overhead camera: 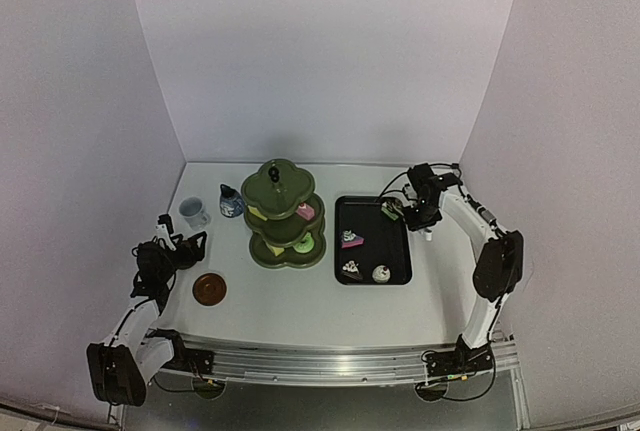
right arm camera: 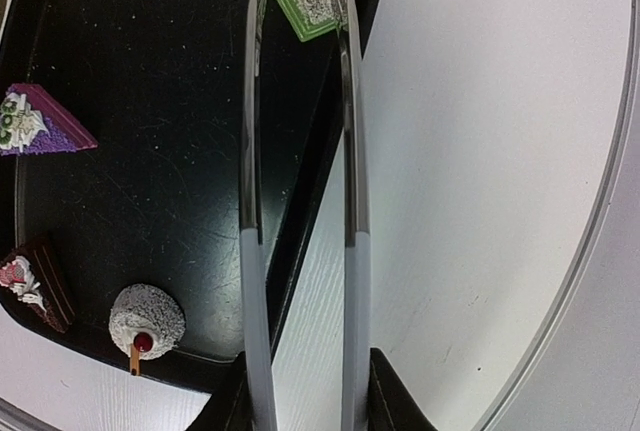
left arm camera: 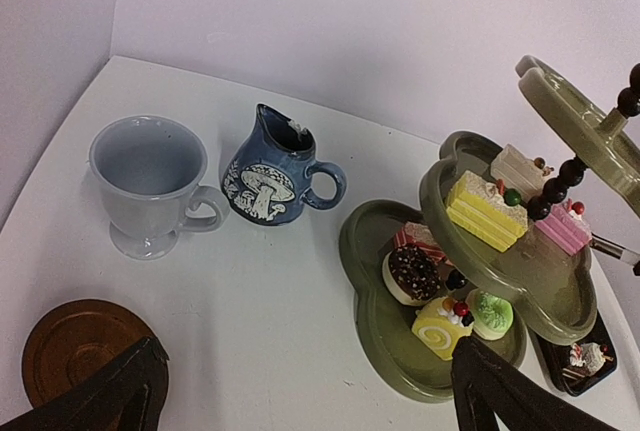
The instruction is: Serve the afternoon tea
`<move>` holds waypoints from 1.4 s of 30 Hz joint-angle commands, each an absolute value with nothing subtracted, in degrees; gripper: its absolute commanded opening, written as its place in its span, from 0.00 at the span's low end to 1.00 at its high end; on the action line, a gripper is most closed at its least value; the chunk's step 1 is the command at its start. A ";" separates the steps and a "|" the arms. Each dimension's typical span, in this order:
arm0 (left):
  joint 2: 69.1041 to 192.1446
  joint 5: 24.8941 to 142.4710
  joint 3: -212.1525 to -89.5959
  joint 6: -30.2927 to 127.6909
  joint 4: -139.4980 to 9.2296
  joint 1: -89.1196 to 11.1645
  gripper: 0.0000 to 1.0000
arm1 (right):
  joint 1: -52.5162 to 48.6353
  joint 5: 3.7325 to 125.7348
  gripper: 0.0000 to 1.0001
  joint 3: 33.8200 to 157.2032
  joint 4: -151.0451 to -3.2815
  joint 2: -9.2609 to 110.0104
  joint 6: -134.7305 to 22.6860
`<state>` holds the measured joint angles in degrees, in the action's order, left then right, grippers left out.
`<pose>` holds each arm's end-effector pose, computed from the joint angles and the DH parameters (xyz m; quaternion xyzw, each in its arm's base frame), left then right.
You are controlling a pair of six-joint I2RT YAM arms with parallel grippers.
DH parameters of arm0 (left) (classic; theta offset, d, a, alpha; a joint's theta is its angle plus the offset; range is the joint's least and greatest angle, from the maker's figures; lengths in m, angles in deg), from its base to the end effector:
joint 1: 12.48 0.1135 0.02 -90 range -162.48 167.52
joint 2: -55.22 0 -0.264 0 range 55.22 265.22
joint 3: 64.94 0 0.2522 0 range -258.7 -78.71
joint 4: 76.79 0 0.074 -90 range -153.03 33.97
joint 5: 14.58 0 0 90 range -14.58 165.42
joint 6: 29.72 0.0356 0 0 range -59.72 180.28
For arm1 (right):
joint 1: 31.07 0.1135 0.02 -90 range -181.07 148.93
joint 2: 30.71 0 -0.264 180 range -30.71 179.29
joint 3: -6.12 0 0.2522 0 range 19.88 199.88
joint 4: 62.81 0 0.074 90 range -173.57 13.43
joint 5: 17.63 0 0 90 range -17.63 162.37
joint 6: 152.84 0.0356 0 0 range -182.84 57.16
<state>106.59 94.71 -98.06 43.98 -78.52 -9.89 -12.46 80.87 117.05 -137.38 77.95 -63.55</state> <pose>0.1982 -0.0028 0.2102 -0.0308 0.7958 -0.2037 0.5695 0.3710 0.1194 0.2696 -0.1541 0.9733 -0.0485 0.1629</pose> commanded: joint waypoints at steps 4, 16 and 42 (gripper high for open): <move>105.99 94.26 -98.82 45.08 -78.80 -9.57 1.00 | -12.72 82.69 0.31 121.16 -136.62 78.67 -67.02; 106.35 94.12 -98.89 44.86 -78.67 -9.47 1.00 | -12.72 81.57 0.32 121.87 -137.42 81.73 -70.28; 106.71 94.05 -98.97 44.46 -78.77 -9.03 1.00 | -12.61 80.89 0.00 122.73 -138.90 80.33 -67.61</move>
<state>106.68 94.67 -98.06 43.96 -78.49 -9.36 -12.57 81.81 120.78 -138.13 82.87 -69.70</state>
